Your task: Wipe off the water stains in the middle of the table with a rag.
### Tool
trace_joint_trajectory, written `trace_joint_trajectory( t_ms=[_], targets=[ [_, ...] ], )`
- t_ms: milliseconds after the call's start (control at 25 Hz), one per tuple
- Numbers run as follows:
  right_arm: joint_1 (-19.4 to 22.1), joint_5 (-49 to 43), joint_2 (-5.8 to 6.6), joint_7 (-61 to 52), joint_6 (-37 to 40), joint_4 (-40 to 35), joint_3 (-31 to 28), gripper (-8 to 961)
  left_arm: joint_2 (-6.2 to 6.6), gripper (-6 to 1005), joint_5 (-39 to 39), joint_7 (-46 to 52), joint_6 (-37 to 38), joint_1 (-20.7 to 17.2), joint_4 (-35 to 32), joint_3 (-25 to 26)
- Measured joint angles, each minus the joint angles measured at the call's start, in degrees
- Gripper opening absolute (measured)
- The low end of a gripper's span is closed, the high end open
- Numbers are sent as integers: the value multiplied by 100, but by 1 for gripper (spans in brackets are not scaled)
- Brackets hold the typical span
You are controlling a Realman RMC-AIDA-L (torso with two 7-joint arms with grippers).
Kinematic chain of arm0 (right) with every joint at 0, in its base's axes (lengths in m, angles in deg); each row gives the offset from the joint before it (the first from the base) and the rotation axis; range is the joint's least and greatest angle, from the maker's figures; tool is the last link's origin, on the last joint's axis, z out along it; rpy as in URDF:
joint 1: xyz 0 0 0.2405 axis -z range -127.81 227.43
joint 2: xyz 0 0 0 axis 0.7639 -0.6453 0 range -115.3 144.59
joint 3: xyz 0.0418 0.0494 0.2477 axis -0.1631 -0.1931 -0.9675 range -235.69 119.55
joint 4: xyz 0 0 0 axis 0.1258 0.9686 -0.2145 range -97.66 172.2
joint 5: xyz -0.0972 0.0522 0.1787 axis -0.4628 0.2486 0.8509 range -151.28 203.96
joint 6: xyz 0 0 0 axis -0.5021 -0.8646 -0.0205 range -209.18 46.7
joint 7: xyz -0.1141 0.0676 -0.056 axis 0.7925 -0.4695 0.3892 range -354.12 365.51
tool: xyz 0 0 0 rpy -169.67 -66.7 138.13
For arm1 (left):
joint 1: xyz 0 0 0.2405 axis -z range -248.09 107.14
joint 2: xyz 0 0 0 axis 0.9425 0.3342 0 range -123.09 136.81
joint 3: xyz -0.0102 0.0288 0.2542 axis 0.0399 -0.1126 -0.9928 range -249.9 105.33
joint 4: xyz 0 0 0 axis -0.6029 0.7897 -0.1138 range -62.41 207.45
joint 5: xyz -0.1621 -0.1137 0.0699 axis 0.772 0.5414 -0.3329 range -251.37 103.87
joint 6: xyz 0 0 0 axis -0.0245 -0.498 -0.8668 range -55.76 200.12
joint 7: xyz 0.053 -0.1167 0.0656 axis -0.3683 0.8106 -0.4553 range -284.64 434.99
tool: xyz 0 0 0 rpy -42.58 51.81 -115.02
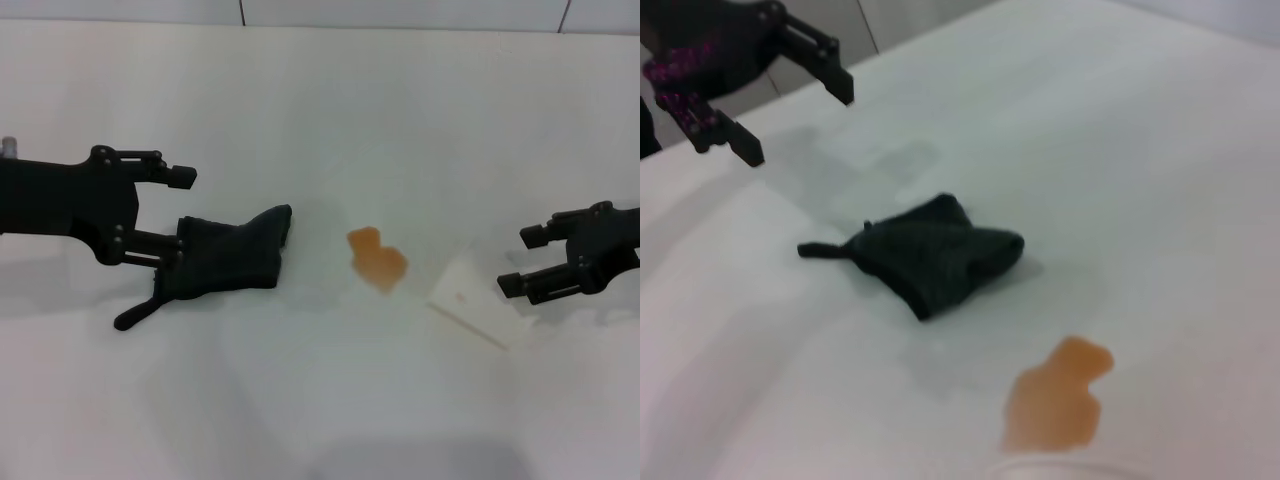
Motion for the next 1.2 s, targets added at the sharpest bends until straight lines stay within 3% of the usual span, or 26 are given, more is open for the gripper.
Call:
trace_joint_trajectory(
  t_ms=[1200],
  targets=[
    [-48,-967,-15,-1915,-99,-1304,1203,838,-6,833,2,-63,-9,-31,2,-1]
  ],
)
